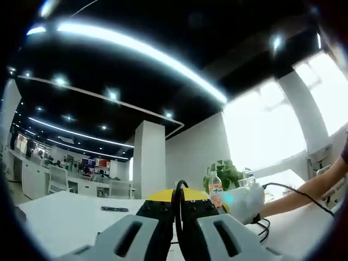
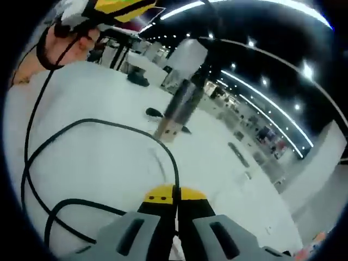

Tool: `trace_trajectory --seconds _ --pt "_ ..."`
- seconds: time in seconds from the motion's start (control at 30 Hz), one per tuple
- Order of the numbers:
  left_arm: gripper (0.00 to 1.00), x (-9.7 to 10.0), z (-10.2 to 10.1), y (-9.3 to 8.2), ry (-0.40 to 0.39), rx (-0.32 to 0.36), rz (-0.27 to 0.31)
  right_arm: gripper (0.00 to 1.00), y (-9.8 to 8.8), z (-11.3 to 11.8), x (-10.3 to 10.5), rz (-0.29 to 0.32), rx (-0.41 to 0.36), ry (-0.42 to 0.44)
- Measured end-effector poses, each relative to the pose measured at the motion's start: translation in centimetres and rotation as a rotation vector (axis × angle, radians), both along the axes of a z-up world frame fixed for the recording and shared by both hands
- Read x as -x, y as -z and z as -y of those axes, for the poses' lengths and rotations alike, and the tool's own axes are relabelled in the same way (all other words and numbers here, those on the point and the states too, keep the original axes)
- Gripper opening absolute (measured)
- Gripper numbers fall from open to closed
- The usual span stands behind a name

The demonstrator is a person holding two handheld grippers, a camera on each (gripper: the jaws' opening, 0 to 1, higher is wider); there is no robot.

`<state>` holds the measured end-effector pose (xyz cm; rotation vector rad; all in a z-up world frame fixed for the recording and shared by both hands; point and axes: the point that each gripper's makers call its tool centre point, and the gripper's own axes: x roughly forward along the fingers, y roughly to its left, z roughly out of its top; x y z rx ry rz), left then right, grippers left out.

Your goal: Coil the Type-C to USB data cable on the desktop and secure it with Velcro straps.

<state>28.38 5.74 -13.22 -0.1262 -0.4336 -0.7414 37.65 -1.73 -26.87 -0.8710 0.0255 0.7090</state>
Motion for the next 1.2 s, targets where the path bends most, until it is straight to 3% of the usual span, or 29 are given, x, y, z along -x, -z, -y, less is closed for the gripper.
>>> trace_trajectory --seconds 0.17,0.3,0.5,0.57,0.63,0.77,0.97,1.1,1.2 --pt "0.04 0.2 -0.8 -0.9 -0.015 0.028 0.02 0.0 -3.8 -2.2 1.1 0.154 -0.06 -0.047" --pt "0.04 0.3 -2.4 -2.0 -0.048 0.091 0.045 0.0 -7.0 -3.0 2.3 0.291 -0.089 -0.059" --pt "0.04 0.5 -4.0 -2.9 -0.029 0.192 0.044 0.0 -11.2 -3.4 3.8 0.474 -0.09 -0.056" --pt "0.04 0.7 -4.1 -3.2 -0.027 0.2 0.051 0.0 -12.4 -3.5 4.5 0.549 -0.043 -0.052" --pt "0.04 0.8 -4.0 -3.3 -0.019 0.203 0.056 0.0 -12.9 -3.5 5.2 0.583 -0.025 -0.049" --pt "0.04 1.3 -3.0 -3.4 0.046 0.202 0.057 0.0 -13.4 -2.6 6.1 0.587 -0.042 -0.037" --pt "0.04 3.0 1.0 -2.6 0.125 0.032 0.102 0.0 -14.8 0.5 8.2 0.667 -0.061 0.002" --pt "0.04 3.1 2.8 -1.5 0.054 -0.133 0.164 0.0 -15.5 1.8 10.2 0.734 -0.022 -0.006" --pt "0.04 2.7 2.8 -1.3 -0.062 -0.232 0.226 0.0 -15.4 2.0 11.7 0.806 0.031 -0.012"
